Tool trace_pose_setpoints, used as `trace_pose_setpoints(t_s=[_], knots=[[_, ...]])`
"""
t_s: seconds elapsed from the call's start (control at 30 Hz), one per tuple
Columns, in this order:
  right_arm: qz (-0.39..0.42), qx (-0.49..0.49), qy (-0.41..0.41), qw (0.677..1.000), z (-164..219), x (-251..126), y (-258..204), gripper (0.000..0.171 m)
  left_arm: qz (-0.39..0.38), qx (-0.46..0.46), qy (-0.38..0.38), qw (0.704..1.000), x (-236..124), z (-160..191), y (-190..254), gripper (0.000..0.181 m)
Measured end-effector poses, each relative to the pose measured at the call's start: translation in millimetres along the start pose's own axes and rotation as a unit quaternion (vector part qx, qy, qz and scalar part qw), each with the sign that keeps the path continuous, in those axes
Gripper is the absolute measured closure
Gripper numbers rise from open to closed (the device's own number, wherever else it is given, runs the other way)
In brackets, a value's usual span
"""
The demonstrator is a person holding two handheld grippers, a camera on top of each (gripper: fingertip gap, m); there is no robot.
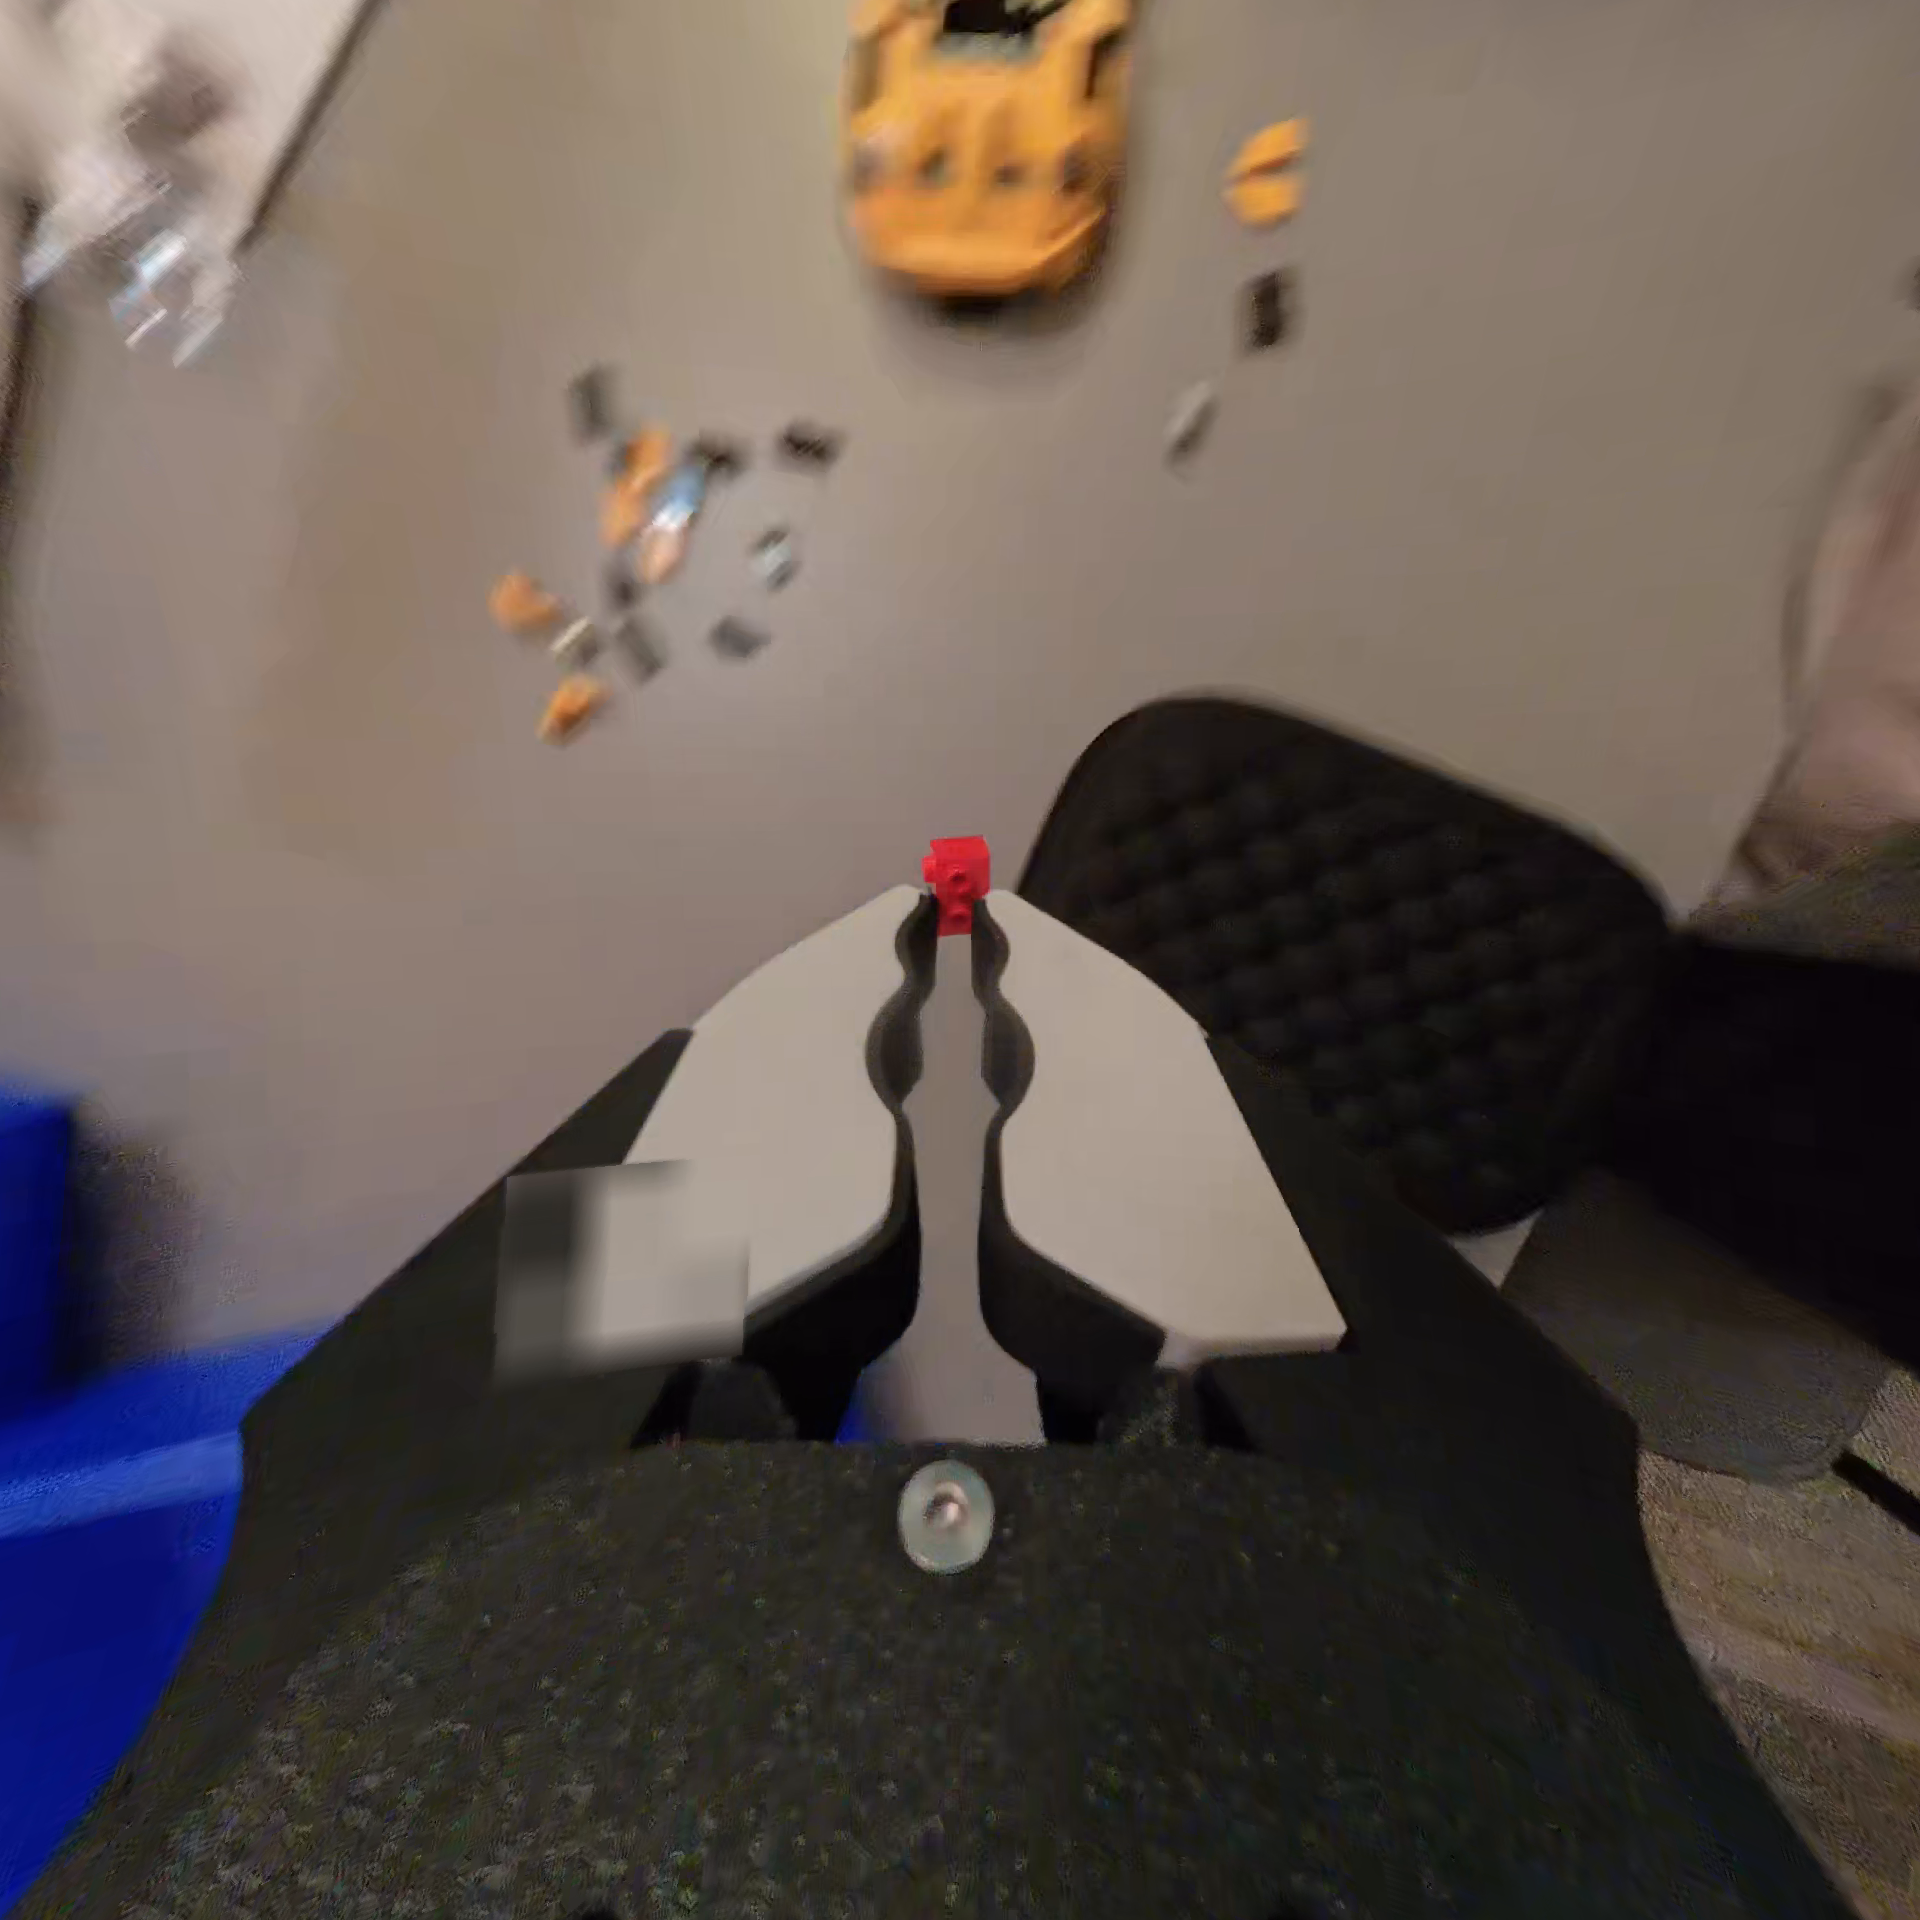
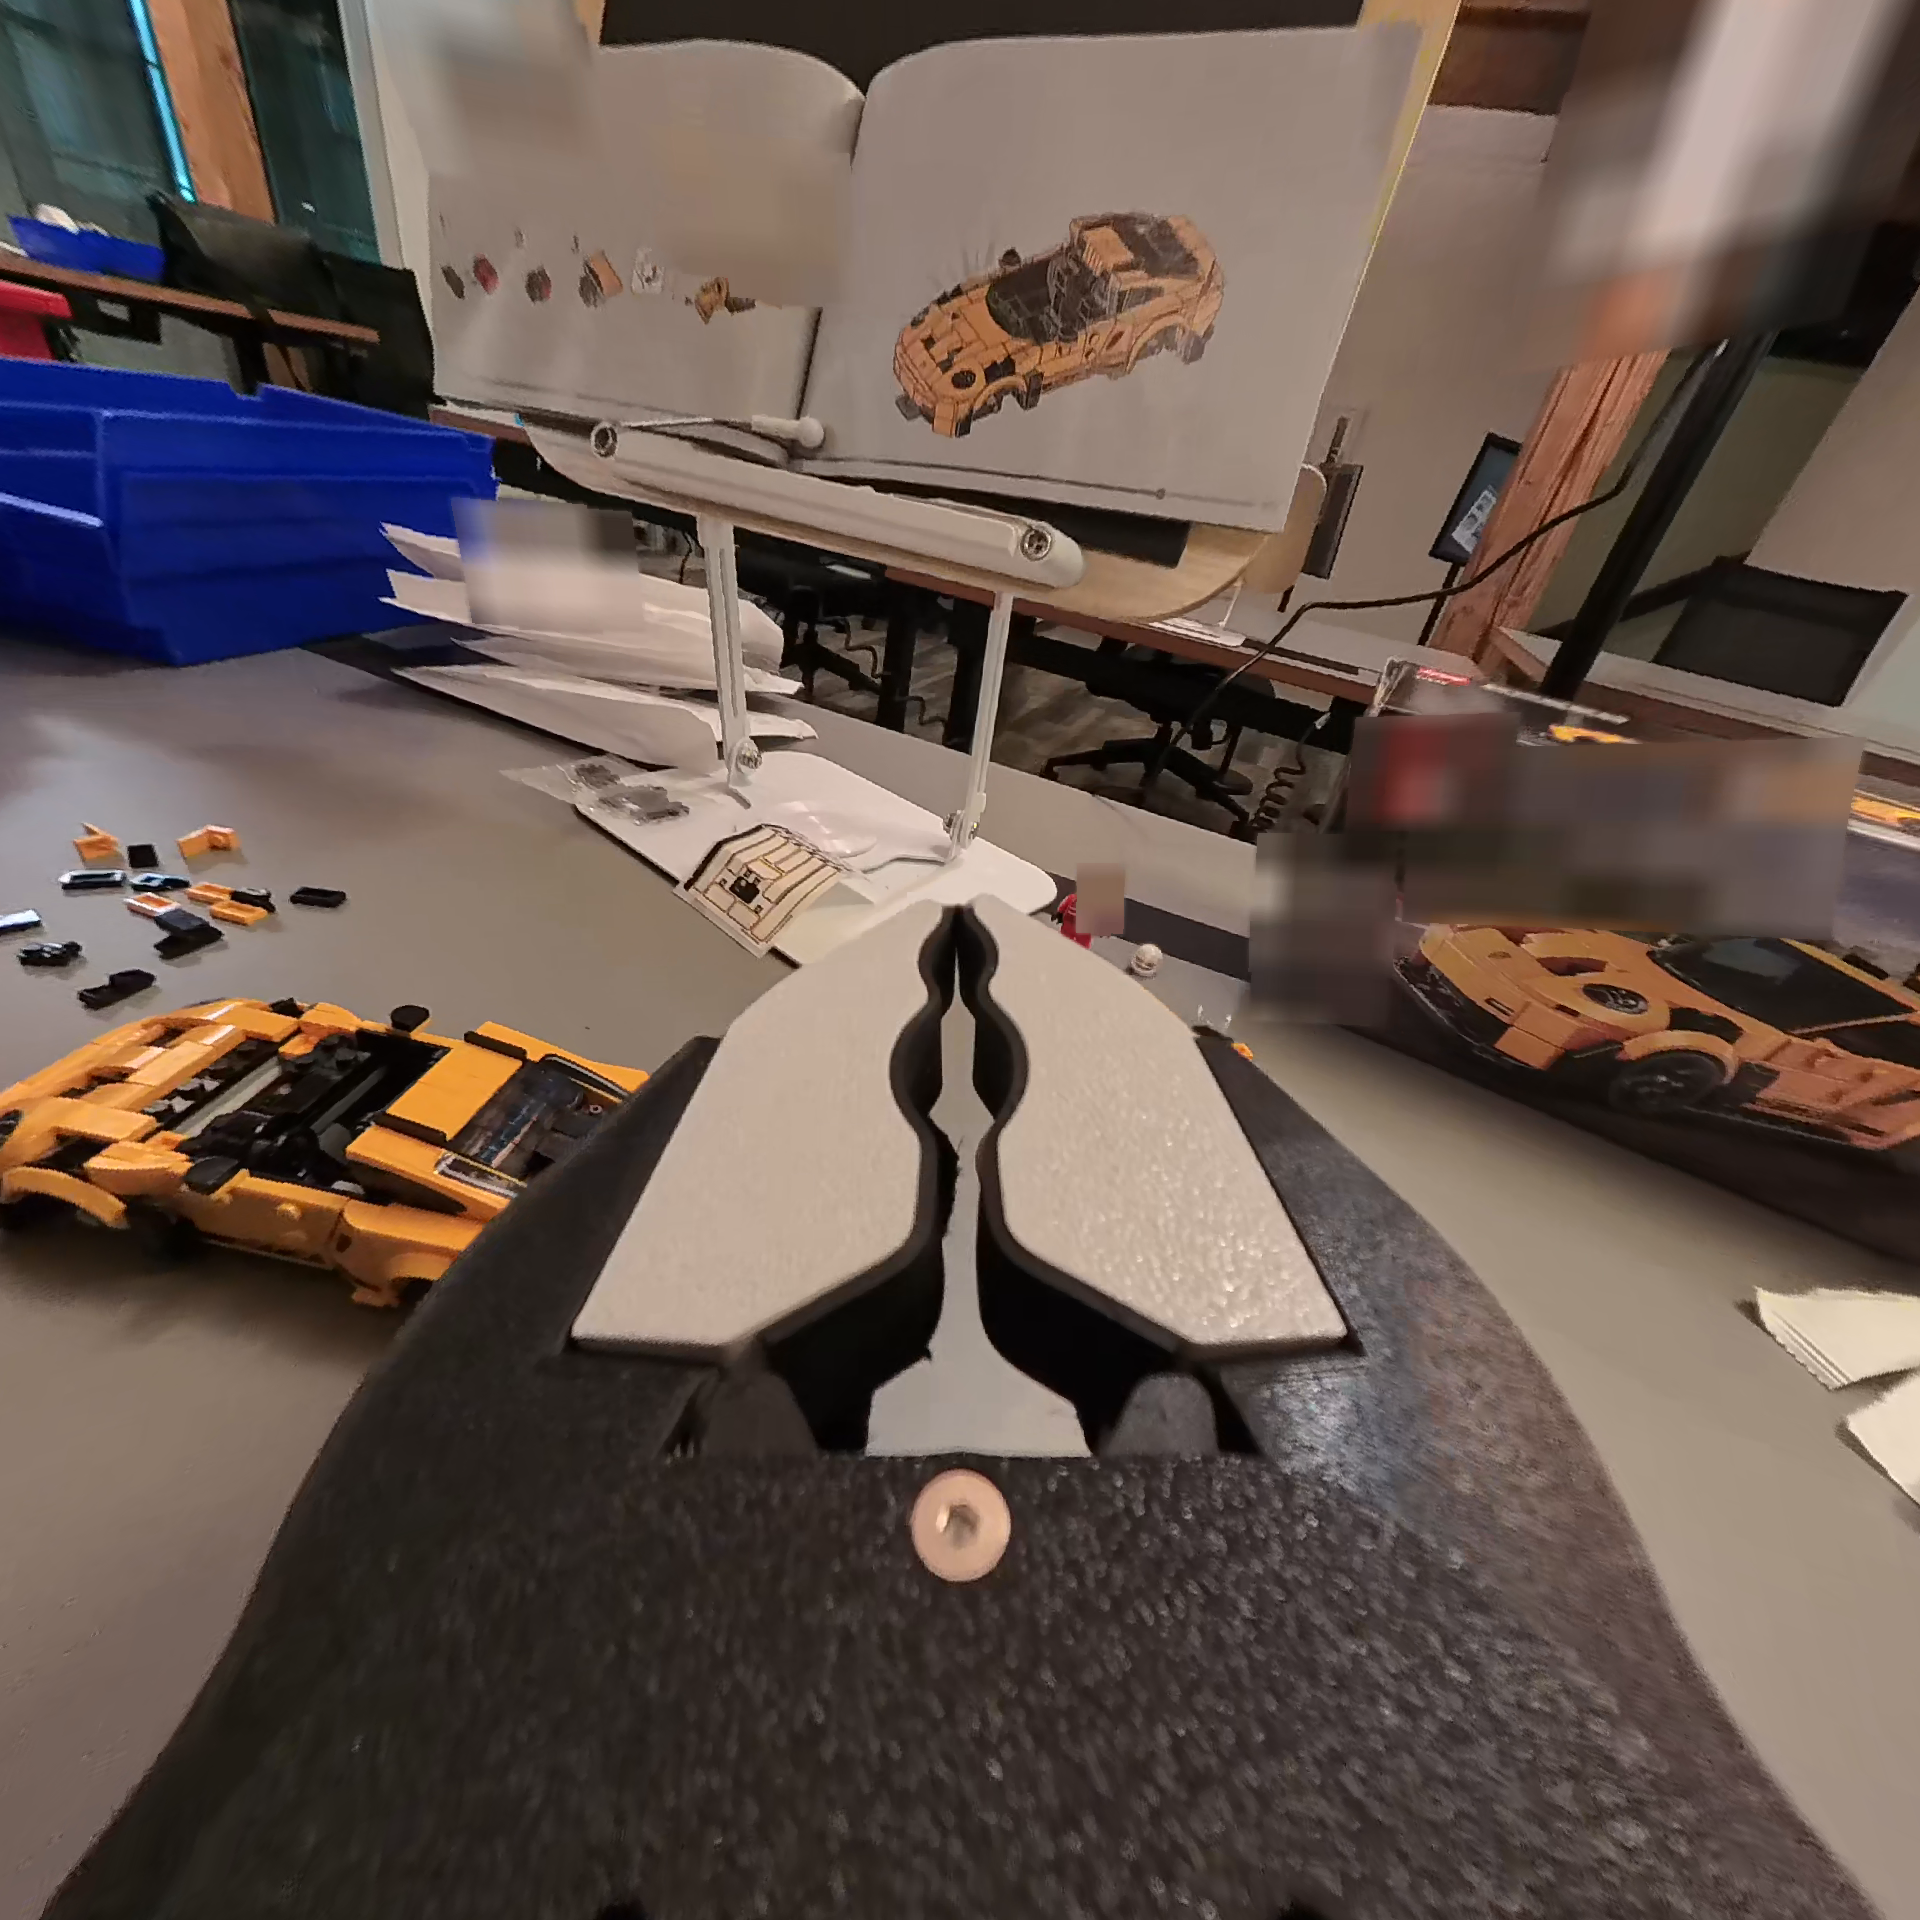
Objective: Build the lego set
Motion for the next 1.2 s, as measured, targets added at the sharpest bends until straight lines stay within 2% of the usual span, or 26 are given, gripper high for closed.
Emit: trace_pose_setpoints(t_s=[0.2,0.3,0.43,0.6,0.93,1.1,1.2], knots=[[-0.013,0.009,0.014,1.000,-6.7,-5.4,-0.4,0.171,0.149,0.067,0.015,0.986,98.9,-66.9,53.5,0.175],[-0.018,0.014,0.016,1.000,-8.2,-6.5,-0.6,0.171,0.173,0.088,0.000,0.981,124.8,-84.4,69.2,0.176],[-0.027,0.023,0.020,0.999,-10.5,-7.3,-1.4,0.171,0.176,0.094,-0.011,0.980,140.9,-93.1,76.8,0.176],[-0.030,0.027,0.021,0.999,-11.2,-7.6,-1.3,0.171,0.170,0.094,-0.001,0.981,147.0,-91.6,79.2,0.174],[-0.031,0.024,0.010,0.999,-6.8,-4.9,-3.0,0.171,0.149,0.088,0.064,0.983,146.1,-85.6,87.5,0.154],[-0.032,0.025,0.009,0.999,-6.4,-4.8,-3.0,0.171,0.135,0.050,0.141,0.980,123.3,-83.9,74.6,0.155],[-0.033,0.025,0.009,0.999,-6.3,-4.8,-3.2,0.171,0.074,0.011,0.180,0.981,99.2,-74.3,47.5,0.160]])
Point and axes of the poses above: each gripper's, where its closed fingertips meet, x out along the fingers, z out of its underside, y = z × x across the jaws, the point moved 9 cm from there along -x, back along the fingers, and after that the axes turned 3 degrees about x, right-handed, at the moved point
